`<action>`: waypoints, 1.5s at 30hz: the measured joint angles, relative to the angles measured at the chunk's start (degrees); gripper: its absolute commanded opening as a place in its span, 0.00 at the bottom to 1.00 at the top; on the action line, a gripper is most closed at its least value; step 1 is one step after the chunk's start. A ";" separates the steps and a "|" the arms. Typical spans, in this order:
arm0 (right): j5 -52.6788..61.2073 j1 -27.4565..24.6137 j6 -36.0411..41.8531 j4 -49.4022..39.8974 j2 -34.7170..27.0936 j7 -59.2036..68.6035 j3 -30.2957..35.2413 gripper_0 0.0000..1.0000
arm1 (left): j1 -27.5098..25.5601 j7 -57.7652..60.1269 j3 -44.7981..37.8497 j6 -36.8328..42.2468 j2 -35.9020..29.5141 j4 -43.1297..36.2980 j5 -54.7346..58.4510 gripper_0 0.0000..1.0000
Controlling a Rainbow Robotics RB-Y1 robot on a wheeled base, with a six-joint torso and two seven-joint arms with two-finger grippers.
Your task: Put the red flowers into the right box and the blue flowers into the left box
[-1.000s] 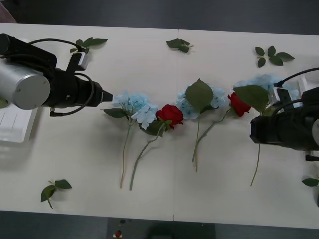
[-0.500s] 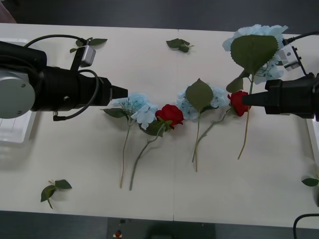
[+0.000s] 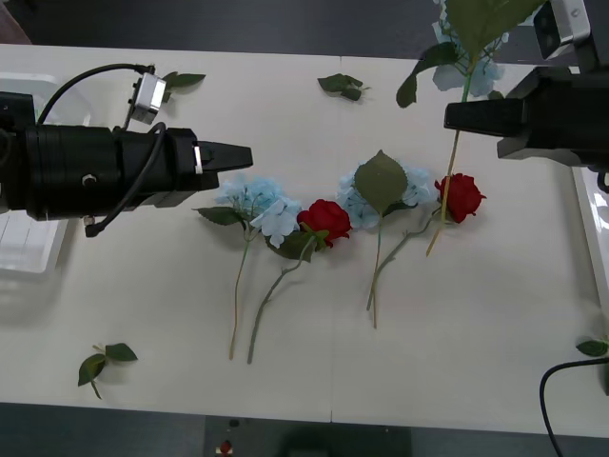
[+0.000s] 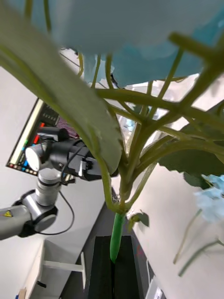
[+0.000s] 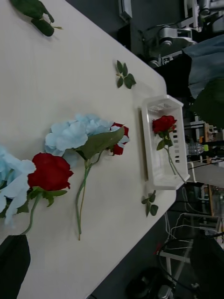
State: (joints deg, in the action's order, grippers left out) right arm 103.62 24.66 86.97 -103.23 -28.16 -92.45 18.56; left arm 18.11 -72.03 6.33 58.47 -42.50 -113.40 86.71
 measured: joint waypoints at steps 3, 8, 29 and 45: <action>1.18 1.53 -0.48 0.00 0.42 -0.06 -0.94 0.00 | 0.00 0.00 0.00 -0.32 1.78 -1.07 1.70 1.00; 1.21 4.53 -0.57 0.00 3.44 -7.09 -1.06 0.00 | 0.00 0.00 0.00 -0.32 3.14 -3.25 6.72 1.00; 1.33 6.56 -15.07 0.00 8.16 -16.21 -14.28 0.00 | 4.12 0.01 1.87 -0.49 10.86 -6.61 4.45 1.00; 1.33 6.57 -16.36 0.00 8.33 -16.21 -17.01 0.00 | 6.07 0.02 8.49 -5.22 8.68 -6.61 4.63 0.00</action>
State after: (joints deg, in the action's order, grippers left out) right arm 104.95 31.23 70.61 -103.23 -19.83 -108.66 1.55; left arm 24.18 -72.01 14.81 53.26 -33.82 -120.02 91.34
